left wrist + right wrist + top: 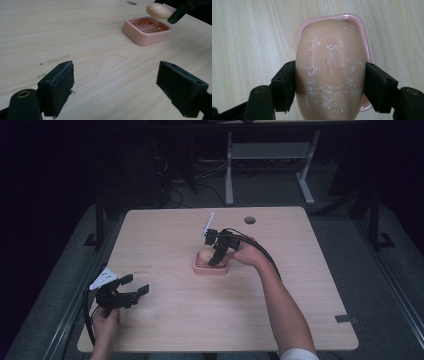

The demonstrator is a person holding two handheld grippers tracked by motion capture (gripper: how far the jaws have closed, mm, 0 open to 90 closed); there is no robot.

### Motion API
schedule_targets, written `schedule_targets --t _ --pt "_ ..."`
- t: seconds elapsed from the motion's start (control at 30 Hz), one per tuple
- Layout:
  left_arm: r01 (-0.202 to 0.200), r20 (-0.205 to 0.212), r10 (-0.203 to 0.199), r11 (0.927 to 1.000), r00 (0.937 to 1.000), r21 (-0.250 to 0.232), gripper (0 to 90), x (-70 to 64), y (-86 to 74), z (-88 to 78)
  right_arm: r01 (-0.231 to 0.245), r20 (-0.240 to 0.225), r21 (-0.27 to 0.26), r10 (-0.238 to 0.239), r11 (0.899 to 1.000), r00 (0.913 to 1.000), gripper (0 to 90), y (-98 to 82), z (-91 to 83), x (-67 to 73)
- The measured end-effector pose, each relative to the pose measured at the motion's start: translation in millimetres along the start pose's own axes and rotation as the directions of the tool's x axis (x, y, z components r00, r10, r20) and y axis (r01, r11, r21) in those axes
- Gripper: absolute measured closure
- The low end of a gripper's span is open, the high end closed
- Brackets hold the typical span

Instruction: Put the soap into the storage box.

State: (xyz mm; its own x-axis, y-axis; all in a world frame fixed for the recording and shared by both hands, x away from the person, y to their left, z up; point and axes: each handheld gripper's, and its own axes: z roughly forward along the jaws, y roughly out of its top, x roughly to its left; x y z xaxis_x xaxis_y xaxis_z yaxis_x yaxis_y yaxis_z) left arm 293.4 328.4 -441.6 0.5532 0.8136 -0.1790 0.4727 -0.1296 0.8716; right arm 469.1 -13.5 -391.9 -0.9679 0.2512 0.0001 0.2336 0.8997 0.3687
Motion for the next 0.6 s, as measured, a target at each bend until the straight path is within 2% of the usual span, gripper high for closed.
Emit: schedule_targets --t 0.3,0.6 --pt "-0.006 0.001 0.006 1.0 1.0 0.0 14.2 -0.3 -0.5 -1.8 -0.026 -0.007 0.013 0.026 1.0 0.9996 31.7 1.4 13.2 -6.1" --pt "-0.004 0.002 0.004 1.0 1.0 0.0 14.2 0.3 -0.6 -1.9 -0.027 -0.009 0.026 0.027 0.999 0.9996 31.7 3.2 22.4 -8.1"
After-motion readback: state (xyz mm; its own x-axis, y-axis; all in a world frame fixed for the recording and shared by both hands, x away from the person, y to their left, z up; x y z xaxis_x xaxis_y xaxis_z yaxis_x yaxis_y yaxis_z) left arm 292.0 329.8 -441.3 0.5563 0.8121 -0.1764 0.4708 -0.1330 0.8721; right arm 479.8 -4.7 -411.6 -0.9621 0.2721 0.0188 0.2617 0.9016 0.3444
